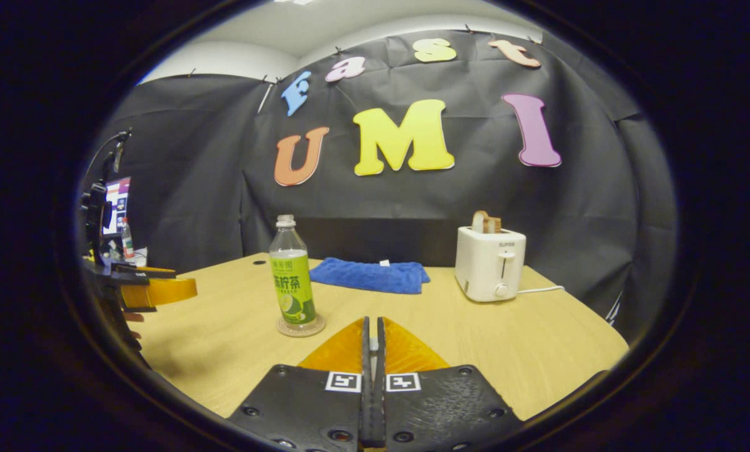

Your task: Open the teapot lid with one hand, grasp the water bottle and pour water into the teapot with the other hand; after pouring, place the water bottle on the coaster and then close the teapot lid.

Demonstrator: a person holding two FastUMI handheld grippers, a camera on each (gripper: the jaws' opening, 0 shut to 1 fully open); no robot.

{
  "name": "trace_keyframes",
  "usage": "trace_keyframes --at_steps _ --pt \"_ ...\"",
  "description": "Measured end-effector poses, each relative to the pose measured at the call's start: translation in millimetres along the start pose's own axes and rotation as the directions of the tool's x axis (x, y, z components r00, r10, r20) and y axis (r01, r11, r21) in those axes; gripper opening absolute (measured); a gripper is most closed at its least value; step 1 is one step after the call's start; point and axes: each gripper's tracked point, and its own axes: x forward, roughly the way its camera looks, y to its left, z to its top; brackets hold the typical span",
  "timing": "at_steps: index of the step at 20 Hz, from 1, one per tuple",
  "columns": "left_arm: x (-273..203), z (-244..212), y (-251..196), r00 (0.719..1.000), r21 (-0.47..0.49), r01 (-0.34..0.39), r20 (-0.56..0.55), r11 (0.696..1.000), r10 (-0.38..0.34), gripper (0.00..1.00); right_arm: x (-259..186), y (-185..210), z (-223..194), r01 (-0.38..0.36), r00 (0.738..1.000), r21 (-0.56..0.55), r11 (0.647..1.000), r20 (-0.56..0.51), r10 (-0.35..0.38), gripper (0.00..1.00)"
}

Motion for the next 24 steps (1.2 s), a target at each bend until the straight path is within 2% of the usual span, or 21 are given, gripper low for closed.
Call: trace_keyframes --at_steps 10,24 --pt "-23.2 4.9 26.8 0.999 -0.014 -0.043 0.031 0.999 0.043 0.99 13.1 16.3 -15.4 -0.031 0.999 -0.019 0.999 -0.023 0.030 0.00" --pt "-28.1 11.0 14.0 0.999 0.013 -0.026 0.046 1.000 0.026 0.99 13.0 16.8 -22.9 -0.035 0.999 -0.010 0.999 -0.029 0.035 0.00"
